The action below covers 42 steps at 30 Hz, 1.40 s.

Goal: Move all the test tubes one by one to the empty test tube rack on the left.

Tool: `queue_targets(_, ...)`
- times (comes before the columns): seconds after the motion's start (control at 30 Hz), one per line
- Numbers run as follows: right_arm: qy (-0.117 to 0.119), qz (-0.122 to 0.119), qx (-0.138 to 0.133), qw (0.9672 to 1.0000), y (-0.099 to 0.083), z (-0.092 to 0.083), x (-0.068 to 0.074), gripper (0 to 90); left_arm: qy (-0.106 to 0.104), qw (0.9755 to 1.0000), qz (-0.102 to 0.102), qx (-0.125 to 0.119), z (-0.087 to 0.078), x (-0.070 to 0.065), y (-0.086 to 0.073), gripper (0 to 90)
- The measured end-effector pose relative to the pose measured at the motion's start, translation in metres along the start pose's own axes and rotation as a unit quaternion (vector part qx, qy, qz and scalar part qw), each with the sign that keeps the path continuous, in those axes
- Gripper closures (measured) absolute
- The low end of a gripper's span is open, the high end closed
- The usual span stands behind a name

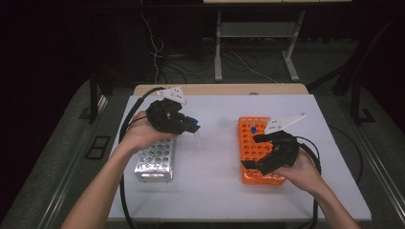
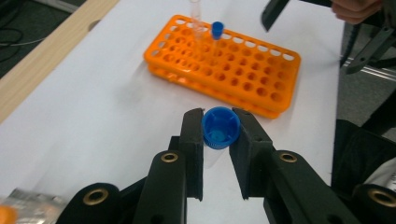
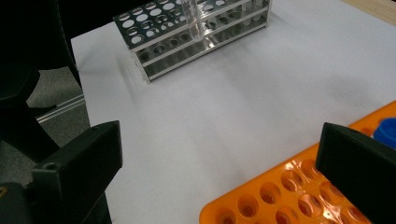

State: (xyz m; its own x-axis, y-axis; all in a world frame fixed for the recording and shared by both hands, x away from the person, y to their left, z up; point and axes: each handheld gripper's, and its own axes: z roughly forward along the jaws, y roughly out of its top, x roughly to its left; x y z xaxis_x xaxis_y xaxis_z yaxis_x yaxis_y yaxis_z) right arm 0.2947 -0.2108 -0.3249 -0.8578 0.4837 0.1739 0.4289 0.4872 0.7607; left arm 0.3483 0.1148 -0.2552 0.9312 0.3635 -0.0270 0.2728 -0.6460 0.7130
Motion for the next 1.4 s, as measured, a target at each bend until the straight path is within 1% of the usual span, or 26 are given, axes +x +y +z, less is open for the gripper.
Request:
queue_targets(0.2, 0.004, 0.006, 0.004, 1.0, -0.008, -0.002, -0.006, 0.2, 0.019, 0.9997, -0.013, -0.001, -0.007, 0.011, -0.004, 73.8)
queue_targets(0.33, 0.002, 0.012, 0.004, 0.9999, -0.012, -0.003, -0.009, 0.2, 0.033, 0.9993, -0.02, 0.002, -0.012, 0.02, -0.008, 73.8)
queue_targets(0.4, 0.001, 0.013, 0.005, 0.9999, -0.014, -0.003, -0.011, 0.2, 0.039, 0.9989, -0.024, -0.001, -0.015, 0.024, -0.009, 73.8)
queue_targets(0.5, 0.0, 0.015, 0.007, 0.9999, -0.018, -0.004, -0.014, 0.2, 0.052, 0.9983, -0.028, 0.003, -0.02, 0.03, -0.012, 73.8)
queue_targets(0.57, -0.002, 0.018, 0.008, 0.9998, -0.02, -0.004, -0.016, 0.2, 0.059, 0.9978, -0.032, 0.002, -0.022, 0.034, -0.014, 73.8)
queue_targets(0.73, -0.006, 0.023, 0.007, 0.9997, -0.025, -0.005, -0.02, 0.2, 0.072, 0.9964, -0.044, 0.002, -0.028, 0.046, -0.018, 73.8)
queue_targets(0.93, -0.01, 0.03, 0.005, 0.9995, -0.028, -0.008, -0.023, 0.2, 0.091, 0.9942, -0.058, -0.001, -0.031, 0.058, -0.024, 73.9)
queue_targets(1.07, -0.011, 0.032, 0.003, 0.9994, -0.03, -0.009, -0.024, 0.2, 0.105, 0.9921, -0.069, 0.0, -0.031, 0.066, -0.028, 73.9)
queue_targets(1.2, -0.011, 0.033, 0.003, 0.9994, -0.031, -0.009, -0.025, 0.2, 0.117, 0.9901, -0.078, 0.004, -0.028, 0.075, -0.033, 74.0)
queue_targets(1.4, -0.01, 0.035, 0.001, 0.9993, -0.033, -0.01, -0.025, 0.2, 0.127, 0.9871, -0.098, 0.006, -0.021, 0.086, -0.044, 74.0)
